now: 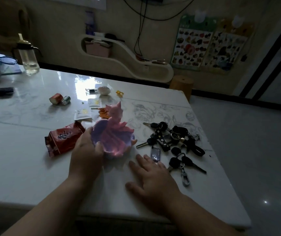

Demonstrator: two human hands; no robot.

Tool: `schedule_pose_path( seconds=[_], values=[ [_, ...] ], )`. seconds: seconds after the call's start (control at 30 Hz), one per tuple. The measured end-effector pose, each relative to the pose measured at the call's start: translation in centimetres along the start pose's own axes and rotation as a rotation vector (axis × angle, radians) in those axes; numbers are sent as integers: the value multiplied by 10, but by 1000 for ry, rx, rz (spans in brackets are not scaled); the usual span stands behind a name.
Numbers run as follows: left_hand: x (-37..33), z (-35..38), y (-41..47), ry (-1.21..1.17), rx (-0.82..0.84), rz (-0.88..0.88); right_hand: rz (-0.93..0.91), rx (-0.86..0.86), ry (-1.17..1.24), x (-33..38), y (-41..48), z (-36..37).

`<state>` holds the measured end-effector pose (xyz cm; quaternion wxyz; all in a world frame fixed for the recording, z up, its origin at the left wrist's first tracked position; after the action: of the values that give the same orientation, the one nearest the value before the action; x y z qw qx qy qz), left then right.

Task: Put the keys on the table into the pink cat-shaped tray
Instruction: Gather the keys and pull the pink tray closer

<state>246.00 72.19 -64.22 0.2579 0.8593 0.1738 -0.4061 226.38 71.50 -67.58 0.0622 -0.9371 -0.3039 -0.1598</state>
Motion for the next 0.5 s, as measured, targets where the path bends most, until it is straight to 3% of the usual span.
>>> schedule_pose_path(
  seconds=[0.1, 0.17, 0.33, 0.5],
  values=[
    [2, 0, 3, -59, -33, -8, -19, -38, -10, -1, -1, -11],
    [1, 0, 3, -54, -33, 3, -19, -156, -16, -6, -1, -30],
    [-12, 11, -10, -20, 35, 77, 212, -491, -15, -49, -13, -75],
    [-24, 20, -27, -2, 99, 120, 447, -406, -65, -89, -18, -79]
  ],
)
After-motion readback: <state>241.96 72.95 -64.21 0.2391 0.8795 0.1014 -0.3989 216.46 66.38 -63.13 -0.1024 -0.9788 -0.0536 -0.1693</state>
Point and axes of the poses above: each hand's wrist, its own y-axis towards the middle knuckle, its own z-axis out of the palm, x = y × z, the point moved 5 cm from there along y, towards the middle knuckle, and after that the axes turned 5 degrees about y, right-handed, at the moved point
